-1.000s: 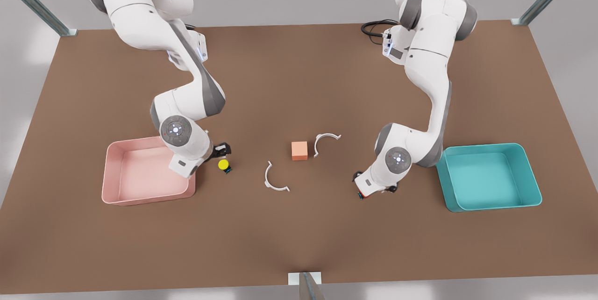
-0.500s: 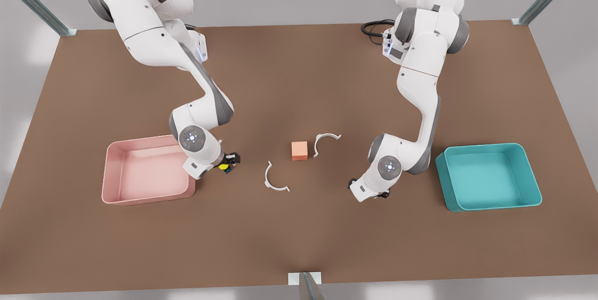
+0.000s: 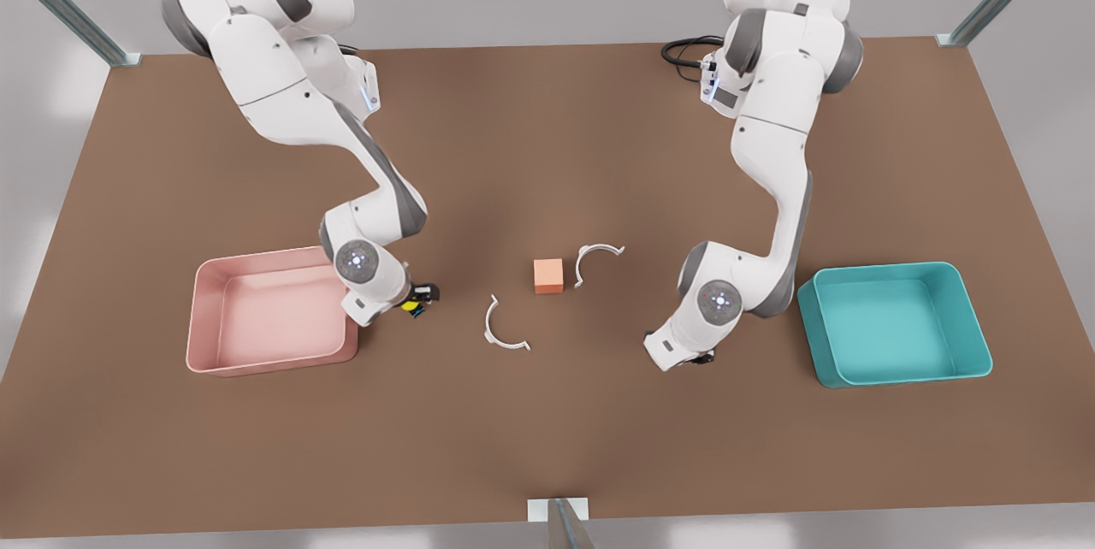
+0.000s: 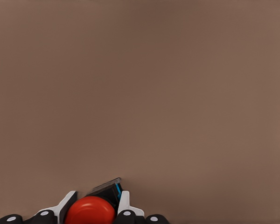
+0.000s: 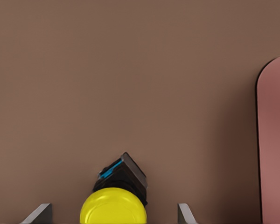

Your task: Place the red button in the blue storage box with the left arm, and place the yellow button in the pink storage box with the right arm

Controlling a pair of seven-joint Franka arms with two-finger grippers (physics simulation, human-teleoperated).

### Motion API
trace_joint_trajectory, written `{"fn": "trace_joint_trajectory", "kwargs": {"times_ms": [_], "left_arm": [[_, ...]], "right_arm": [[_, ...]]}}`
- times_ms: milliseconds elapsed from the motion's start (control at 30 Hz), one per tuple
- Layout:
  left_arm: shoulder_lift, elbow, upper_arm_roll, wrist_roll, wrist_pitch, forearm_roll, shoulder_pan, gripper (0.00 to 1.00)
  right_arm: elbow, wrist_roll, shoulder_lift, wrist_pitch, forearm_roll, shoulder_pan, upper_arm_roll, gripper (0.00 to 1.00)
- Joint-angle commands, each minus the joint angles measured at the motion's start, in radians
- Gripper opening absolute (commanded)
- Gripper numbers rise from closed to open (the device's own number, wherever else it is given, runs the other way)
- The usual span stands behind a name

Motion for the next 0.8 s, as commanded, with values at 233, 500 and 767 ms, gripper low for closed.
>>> {"fn": "trace_joint_trajectory", "kwargs": {"times_ms": [233,500,767], "left_arm": [[-0.231,-0.012,0.005,0.309,-0.326,-0.009,0.252,0.49],[-0.285,-0.110,0.008,0.875,-0.418,-0.001,0.465,0.48],[-0.247,-0.137,0.037,0.979,-0.409,0.141,0.515,0.56]], "right_arm": [[-0.066,0.016,-0.007,0.111,0.001,-0.003,0.009,1.00],[-0.066,0.013,-0.011,0.120,0.001,-0.003,0.009,0.63],[-0.023,-0.047,-0.047,0.082,0.001,-0.030,0.009,0.50]]}}
